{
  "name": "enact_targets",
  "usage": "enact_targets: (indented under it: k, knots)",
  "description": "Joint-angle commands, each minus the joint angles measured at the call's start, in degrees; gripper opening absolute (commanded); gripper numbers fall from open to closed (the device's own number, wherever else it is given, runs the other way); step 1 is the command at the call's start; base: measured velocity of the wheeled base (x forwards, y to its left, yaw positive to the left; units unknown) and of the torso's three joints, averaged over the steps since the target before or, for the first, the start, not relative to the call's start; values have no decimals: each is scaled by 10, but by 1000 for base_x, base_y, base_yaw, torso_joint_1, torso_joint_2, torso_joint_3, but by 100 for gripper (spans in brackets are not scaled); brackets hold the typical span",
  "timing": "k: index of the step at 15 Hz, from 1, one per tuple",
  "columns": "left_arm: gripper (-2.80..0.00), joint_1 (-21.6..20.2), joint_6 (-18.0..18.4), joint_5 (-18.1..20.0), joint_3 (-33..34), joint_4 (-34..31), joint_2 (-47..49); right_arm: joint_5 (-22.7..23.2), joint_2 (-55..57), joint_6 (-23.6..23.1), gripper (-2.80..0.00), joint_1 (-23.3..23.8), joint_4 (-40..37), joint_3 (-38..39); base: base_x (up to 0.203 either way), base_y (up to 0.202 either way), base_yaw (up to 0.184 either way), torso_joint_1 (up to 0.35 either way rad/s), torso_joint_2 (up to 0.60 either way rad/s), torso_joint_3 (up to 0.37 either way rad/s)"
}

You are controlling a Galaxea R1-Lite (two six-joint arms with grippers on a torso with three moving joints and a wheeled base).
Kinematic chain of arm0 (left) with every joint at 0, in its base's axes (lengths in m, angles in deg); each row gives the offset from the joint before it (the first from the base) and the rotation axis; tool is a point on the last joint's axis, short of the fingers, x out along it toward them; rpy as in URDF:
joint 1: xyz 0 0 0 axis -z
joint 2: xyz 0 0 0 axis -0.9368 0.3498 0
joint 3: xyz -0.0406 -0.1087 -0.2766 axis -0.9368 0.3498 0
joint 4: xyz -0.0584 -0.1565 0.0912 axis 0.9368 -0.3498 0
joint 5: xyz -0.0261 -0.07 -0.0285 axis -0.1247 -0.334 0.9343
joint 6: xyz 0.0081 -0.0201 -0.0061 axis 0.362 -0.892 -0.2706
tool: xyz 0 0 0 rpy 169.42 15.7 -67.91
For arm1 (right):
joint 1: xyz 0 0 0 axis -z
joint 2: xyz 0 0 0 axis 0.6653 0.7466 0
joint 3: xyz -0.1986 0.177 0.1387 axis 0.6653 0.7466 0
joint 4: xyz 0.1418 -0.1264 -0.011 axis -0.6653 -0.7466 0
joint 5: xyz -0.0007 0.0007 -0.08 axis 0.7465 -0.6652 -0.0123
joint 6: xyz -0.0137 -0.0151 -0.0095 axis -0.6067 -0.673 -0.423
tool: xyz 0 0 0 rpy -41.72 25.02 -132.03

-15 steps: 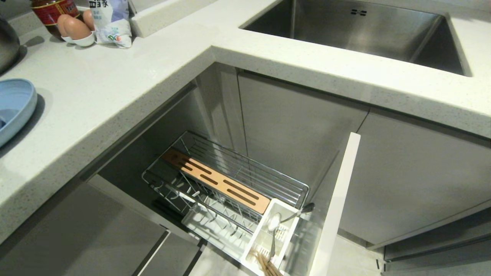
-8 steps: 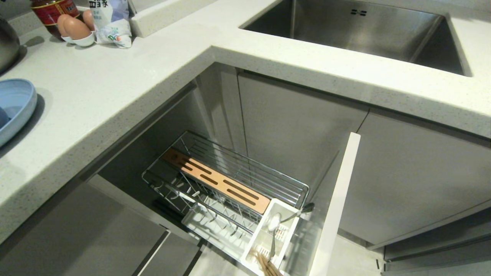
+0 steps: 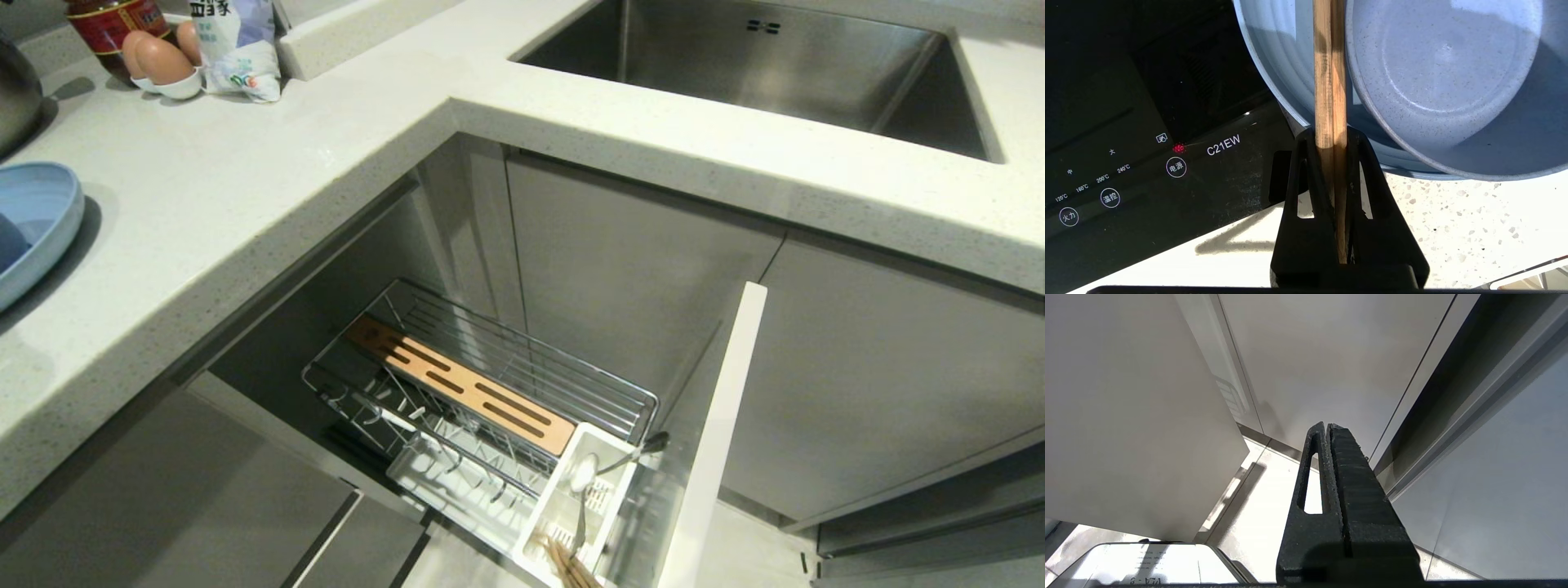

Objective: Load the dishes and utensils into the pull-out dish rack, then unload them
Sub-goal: Take the chopsticks out of the cupboard, then take the spoon out of the cupboard

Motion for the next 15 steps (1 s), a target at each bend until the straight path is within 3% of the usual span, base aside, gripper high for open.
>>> enact_targets:
  k: [1, 2, 12, 15]
  knots:
    - [-280, 0, -1, 0, 1, -4, 2, 0, 0, 0, -280, 0, 0, 0, 0, 0, 0, 0, 0, 0]
    - [0, 0, -1, 0, 1, -4, 2, 0, 0, 0, -280, 0, 0, 0, 0, 0, 0, 0, 0, 0]
    - [0, -3, -2, -5, -26, -5, -24, 0, 0, 0, -280, 0, 0, 0, 0, 0, 0, 0, 0, 0]
    - [0, -3, -1, -29, -41, -2, -65, 0, 0, 0, -280, 0, 0, 0, 0, 0, 0, 0, 0, 0]
